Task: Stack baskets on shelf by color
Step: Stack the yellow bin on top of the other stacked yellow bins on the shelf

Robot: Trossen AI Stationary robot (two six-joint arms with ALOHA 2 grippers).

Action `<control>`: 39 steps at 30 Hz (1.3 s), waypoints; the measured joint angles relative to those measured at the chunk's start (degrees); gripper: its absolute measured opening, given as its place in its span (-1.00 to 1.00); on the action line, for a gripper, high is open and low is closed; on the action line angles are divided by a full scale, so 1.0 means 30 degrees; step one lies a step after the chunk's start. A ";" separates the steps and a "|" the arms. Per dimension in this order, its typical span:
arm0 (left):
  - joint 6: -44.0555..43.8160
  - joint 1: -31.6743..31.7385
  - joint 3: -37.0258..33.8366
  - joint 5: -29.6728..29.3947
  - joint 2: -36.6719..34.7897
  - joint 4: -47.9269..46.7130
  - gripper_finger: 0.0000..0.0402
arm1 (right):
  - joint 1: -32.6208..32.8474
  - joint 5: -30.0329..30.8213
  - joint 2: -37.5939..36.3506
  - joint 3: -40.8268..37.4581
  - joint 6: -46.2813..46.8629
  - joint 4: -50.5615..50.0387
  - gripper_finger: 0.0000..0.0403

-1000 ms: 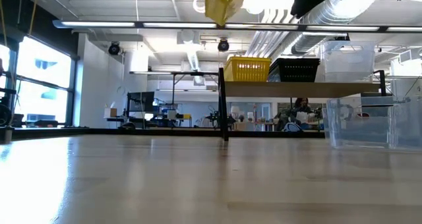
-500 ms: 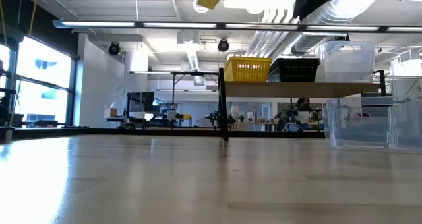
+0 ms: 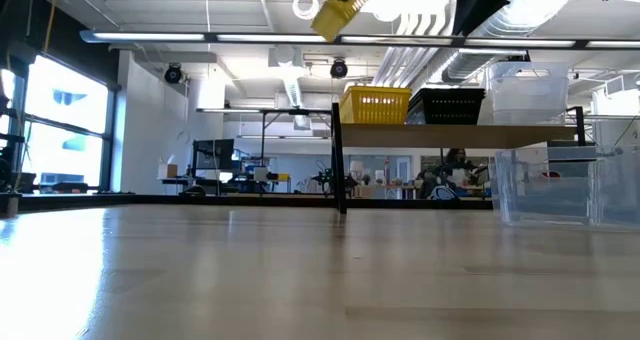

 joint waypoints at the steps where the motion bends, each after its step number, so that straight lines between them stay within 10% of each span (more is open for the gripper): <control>1: -0.0026 -0.0081 0.0146 0.0025 0.0253 -0.0265 -1.00 | 0.0000 0.0000 0.0000 0.0000 0.0000 -0.0001 -0.59; 39: -0.1429 -0.1345 0.0333 0.1872 0.3701 -0.5358 -1.00 | 0.0007 -0.0344 0.0000 0.0000 0.0510 0.0006 -0.59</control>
